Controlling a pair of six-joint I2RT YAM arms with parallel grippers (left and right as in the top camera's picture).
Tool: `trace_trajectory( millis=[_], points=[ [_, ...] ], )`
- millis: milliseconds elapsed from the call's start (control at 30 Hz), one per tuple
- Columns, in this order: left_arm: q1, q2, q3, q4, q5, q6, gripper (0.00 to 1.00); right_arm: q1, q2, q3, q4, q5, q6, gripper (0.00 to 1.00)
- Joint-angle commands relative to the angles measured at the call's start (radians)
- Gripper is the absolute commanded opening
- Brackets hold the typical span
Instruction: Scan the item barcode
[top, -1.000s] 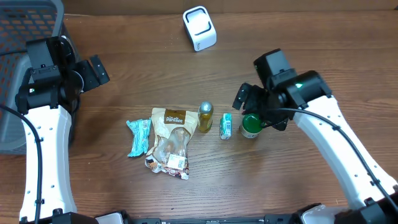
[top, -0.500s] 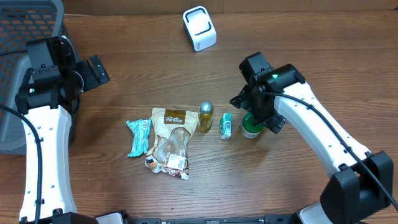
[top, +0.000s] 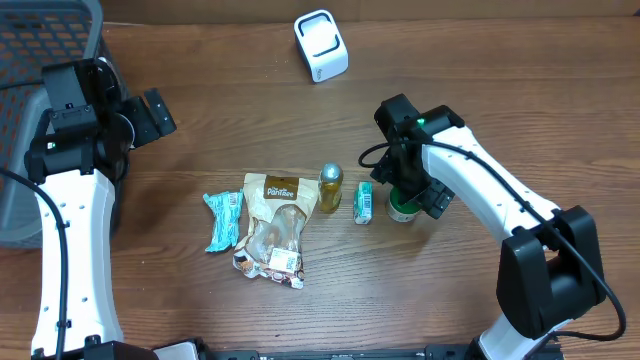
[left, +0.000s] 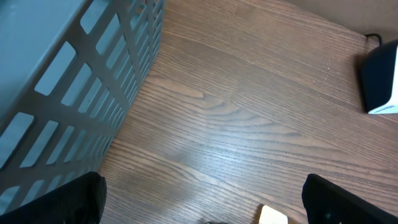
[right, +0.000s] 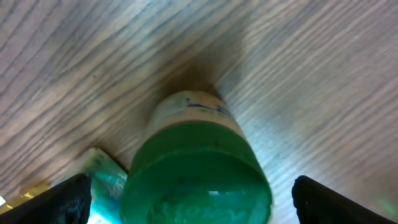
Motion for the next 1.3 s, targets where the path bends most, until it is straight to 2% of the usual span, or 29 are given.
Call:
trace_trajectory(
  millis=[0, 200, 367, 500, 667, 800, 867, 933, 1200, 1267],
  points=[
    [-0.002, -0.006, 0.023, 0.0, 0.001, 0.019, 1.0, -0.003, 0.004, -0.038, 0.029, 0.018, 0.011, 1.0],
    [-0.002, -0.006, 0.023, 0.0, 0.001, 0.019, 0.99, -0.006, 0.004, -0.076, 0.083, 0.018, 0.003, 0.98],
    [-0.002, -0.006, 0.023, 0.0, 0.001, 0.019, 0.99, -0.017, 0.004, -0.077, 0.083, 0.018, -0.004, 0.79],
    [-0.002, -0.006, 0.023, 0.0, 0.001, 0.019, 1.0, -0.018, 0.004, -0.077, 0.086, 0.018, -0.004, 0.76],
    [-0.002, -0.006, 0.023, 0.0, 0.001, 0.019, 1.0, -0.018, 0.004, -0.077, 0.093, 0.018, -0.004, 0.62],
    [-0.002, -0.006, 0.023, 0.0, 0.001, 0.019, 1.0, -0.019, 0.004, -0.077, 0.093, 0.018, -0.011, 0.6],
    [-0.002, -0.006, 0.023, 0.0, 0.001, 0.019, 1.0, -0.025, 0.004, -0.076, 0.105, 0.018, -0.061, 0.59],
    [-0.002, -0.006, 0.023, 0.0, 0.001, 0.019, 1.0, -0.034, 0.004, -0.076, 0.118, 0.017, -0.126, 0.54],
    [-0.002, -0.006, 0.023, 0.0, 0.001, 0.019, 0.99, -0.082, 0.004, -0.076, 0.138, -0.037, -0.164, 0.54],
    [-0.002, -0.006, 0.023, 0.0, 0.001, 0.019, 1.0, -0.1, 0.004, -0.076, 0.159, -0.056, -0.229, 0.53]
  ],
)
